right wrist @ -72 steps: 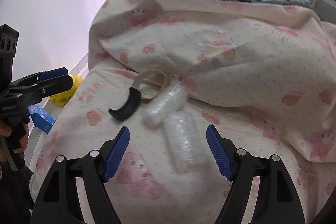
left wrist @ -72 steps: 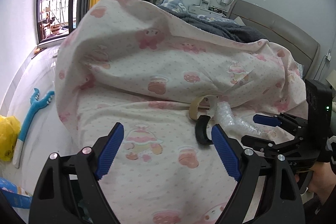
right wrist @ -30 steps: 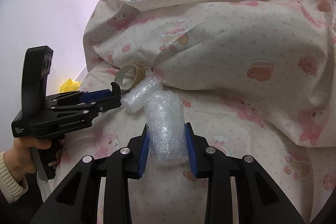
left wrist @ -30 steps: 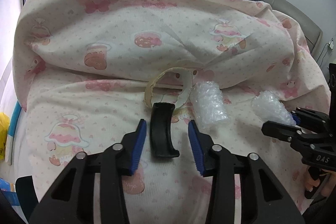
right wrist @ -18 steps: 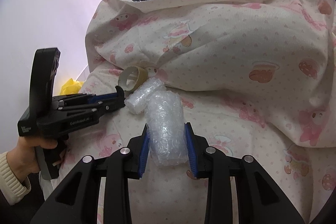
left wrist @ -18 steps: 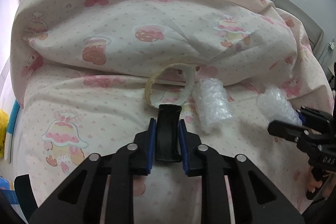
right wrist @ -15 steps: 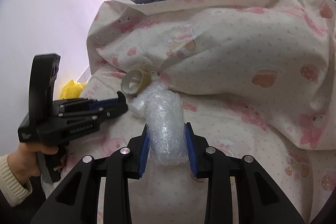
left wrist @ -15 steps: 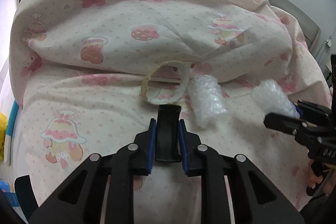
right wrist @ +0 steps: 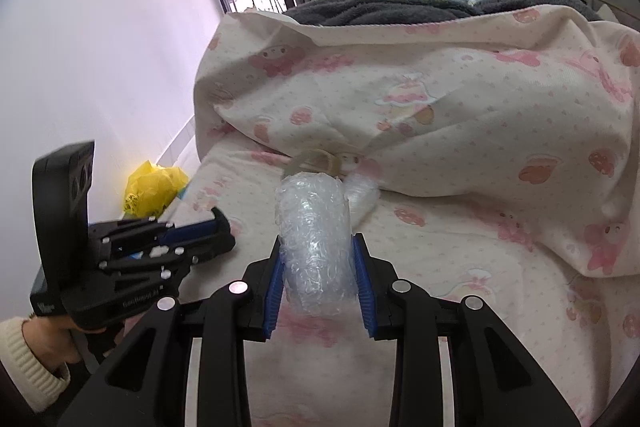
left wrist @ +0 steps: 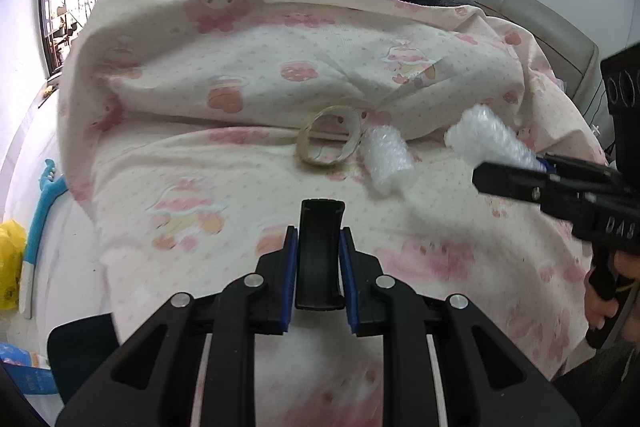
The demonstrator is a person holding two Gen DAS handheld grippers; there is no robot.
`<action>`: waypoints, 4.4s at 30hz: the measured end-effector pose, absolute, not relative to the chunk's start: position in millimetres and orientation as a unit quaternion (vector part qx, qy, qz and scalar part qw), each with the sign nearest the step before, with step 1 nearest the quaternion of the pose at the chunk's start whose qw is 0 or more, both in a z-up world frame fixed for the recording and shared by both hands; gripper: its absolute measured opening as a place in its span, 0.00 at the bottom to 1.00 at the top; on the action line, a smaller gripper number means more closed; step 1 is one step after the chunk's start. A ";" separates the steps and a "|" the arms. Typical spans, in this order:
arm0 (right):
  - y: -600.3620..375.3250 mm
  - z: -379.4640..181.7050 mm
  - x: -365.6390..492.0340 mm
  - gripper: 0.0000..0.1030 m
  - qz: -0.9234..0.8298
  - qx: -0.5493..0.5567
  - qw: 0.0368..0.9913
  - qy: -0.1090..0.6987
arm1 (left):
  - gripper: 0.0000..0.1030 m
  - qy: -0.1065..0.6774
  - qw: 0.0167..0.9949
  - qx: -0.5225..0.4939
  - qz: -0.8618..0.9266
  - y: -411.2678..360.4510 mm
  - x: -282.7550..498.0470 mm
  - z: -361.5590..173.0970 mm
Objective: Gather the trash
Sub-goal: 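Carry both items to the green bin and open the left tool to drop the black piece, then lower the bubble-wrap roll into the bin and open the right tool, then move both open tools back over the duvet toward the tape roll and bubble wrap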
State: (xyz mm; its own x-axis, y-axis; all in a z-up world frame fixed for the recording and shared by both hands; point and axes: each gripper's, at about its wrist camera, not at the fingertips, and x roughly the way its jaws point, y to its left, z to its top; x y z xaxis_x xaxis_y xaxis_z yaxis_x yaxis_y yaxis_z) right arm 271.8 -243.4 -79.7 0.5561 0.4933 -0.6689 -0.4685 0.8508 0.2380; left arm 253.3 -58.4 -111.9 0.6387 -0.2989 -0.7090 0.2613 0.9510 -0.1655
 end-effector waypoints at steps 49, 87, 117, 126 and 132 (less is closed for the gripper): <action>6.1 -65.3 222.3 0.32 0.368 -0.033 0.838 0.402 | 0.22 0.538 0.838 -0.092 0.021 183.4 170.4 -194.5; 122.7 -157.6 214.1 0.32 0.368 -0.099 0.779 0.499 | 0.62 0.514 0.843 -0.151 0.052 279.3 115.1 -169.1; 169.2 -243.4 200.5 0.57 0.326 -0.198 0.724 0.575 | 0.68 0.388 0.909 -0.140 0.063 304.9 81.8 -79.5; 153.2 -222.9 201.5 0.63 0.331 -0.189 0.738 0.557 | 0.69 0.357 0.920 -0.152 0.056 295.9 82.0 -57.8; 140.4 -201.6 201.9 0.63 0.344 -0.182 0.749 0.537 | 0.69 0.348 0.925 -0.147 0.048 281.0 88.8 -46.0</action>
State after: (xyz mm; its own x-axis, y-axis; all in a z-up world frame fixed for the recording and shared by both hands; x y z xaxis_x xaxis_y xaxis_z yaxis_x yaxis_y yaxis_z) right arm 201.9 140.4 -201.6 0.1882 0.3195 -0.9287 -0.7098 0.6978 0.0962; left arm 88.8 281.0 -46.0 0.7536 -0.0128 -0.6572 -0.1914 0.9522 -0.2380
